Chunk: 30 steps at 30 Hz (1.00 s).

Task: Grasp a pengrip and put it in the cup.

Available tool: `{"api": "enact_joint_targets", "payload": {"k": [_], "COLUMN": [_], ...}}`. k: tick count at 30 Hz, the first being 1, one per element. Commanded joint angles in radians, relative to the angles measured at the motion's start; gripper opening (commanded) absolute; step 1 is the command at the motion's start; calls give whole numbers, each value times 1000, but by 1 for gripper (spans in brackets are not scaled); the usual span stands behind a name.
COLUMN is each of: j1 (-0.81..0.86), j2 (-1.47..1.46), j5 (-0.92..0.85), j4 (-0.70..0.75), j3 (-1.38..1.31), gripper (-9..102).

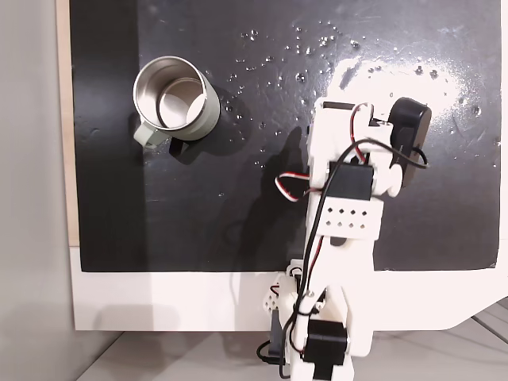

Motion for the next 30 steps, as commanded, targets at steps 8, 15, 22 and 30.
{"api": "enact_joint_targets", "payload": {"k": [8,15,22,30], "j1": [20,35,46,32], "j2": [-319,-459,-538,-617], "j5": [66,69,61,64], "j4": [118,133,110,75], "j3": [-253,-244,-245,-249], "gripper": [24,24,23,19]}}
